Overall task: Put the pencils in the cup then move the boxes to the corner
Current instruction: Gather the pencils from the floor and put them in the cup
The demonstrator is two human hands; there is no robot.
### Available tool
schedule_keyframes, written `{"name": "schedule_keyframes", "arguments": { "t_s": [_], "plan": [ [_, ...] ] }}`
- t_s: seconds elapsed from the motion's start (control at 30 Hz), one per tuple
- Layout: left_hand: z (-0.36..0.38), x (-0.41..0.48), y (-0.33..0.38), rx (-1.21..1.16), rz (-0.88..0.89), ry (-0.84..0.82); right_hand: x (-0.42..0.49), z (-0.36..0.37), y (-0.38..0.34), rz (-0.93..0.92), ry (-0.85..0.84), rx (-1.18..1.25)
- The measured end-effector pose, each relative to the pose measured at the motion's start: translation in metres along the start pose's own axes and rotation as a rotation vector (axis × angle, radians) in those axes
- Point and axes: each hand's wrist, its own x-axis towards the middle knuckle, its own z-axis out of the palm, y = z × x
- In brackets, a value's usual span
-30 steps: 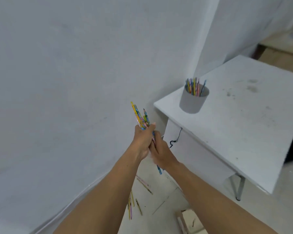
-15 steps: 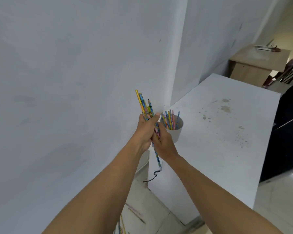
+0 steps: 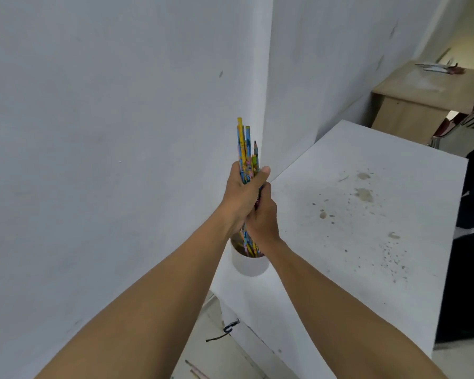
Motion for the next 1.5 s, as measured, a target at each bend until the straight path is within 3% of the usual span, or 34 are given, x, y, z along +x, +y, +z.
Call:
{"name": "schedule_keyframes", "arguments": {
  "t_s": [0.23, 0.57, 0.67, 0.8, 1.0, 1.1, 1.23, 1.3, 1.5],
  "plan": [
    [-0.001, 0.026, -0.046, 0.040, -0.082, 0.013, 0.005, 0.016, 0.054, 0.156, -0.064, -0.106],
    [-0.001, 0.028, -0.073, 0.123, -0.092, 0.158, -0.001, 0.020, 0.073, 0.184, -0.144, -0.111],
    [-0.003, 0.028, -0.072, 0.150, -0.072, 0.161, 0.002, 0.018, 0.067, 0.272, -0.105, 0.001],
    [-0.016, 0.023, -0.076, 0.140, -0.114, 0.168, 0.002, 0.020, 0.067, 0.216, -0.018, -0.037],
    [-0.045, 0.007, -0.088, 0.244, -0.104, 0.290, -0.006, 0.016, 0.064, 0.083, 0.241, -0.173],
    [-0.050, -0.002, -0.094, 0.346, -0.128, 0.358, -0.010, 0.018, 0.068, 0.159, 0.326, -0.227],
    [-0.050, -0.018, -0.103, 0.369, -0.306, 0.261, -0.013, 0.014, 0.066, 0.426, 0.183, 0.072],
    [-0.052, -0.022, -0.112, 0.379, -0.328, 0.218, -0.018, 0.010, 0.066, 0.414, 0.069, 0.088],
    [-0.050, -0.019, -0.107, 0.183, -0.244, 0.379, -0.022, 0.006, 0.062, 0.350, -0.019, 0.038]
  ]
}}
